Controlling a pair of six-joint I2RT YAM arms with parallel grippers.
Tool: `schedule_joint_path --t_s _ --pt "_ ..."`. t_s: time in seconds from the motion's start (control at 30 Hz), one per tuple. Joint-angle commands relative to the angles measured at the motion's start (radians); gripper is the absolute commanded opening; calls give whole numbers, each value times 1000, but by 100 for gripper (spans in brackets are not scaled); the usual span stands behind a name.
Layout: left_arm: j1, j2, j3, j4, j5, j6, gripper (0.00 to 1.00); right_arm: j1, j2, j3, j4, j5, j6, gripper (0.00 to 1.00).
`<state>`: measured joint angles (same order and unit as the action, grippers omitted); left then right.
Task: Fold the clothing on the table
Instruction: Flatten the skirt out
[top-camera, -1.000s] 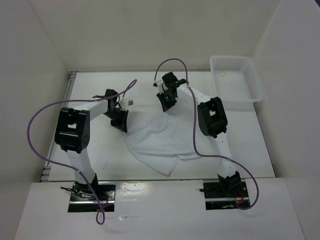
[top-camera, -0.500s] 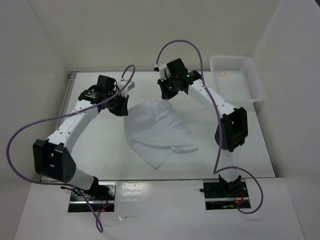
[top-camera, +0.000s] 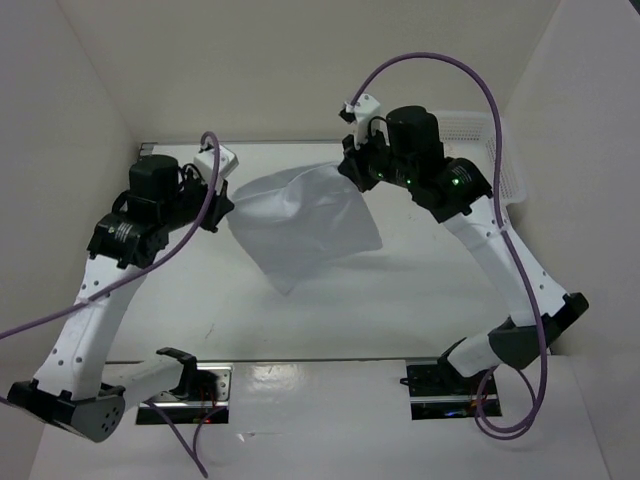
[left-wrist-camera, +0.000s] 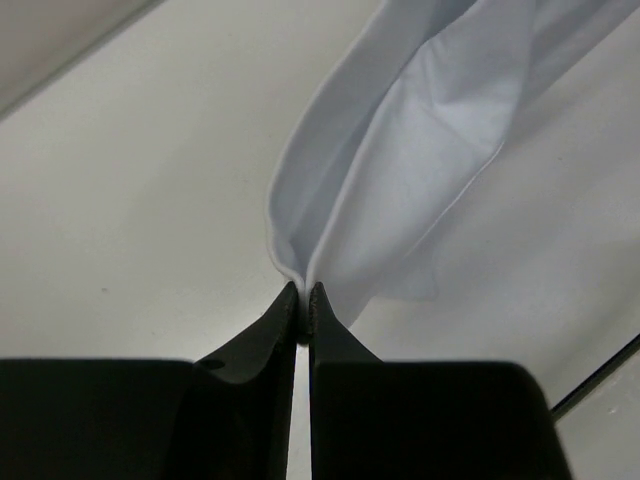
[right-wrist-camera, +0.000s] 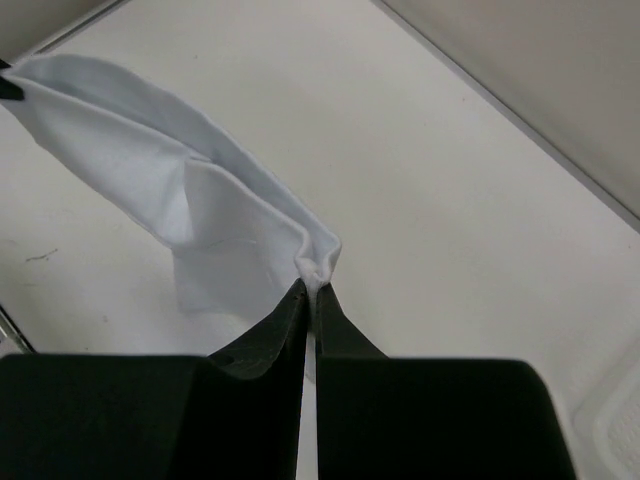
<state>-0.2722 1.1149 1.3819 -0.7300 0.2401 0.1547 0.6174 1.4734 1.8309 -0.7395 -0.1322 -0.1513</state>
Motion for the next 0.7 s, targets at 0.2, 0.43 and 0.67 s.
schedule_joint_path --t_s 0.2,0.43,0.67 --pt "-5 -254 -20 35 23 109 10 7 -188 -105 -7 -138 -94 0" --pt "63 -418 -30 -43 161 155 12 -4 -340 -127 -80 -337 -165 0" --pt "123 -463 -41 -85 294 178 13 -57 -429 -228 -80 -461 -165 0"
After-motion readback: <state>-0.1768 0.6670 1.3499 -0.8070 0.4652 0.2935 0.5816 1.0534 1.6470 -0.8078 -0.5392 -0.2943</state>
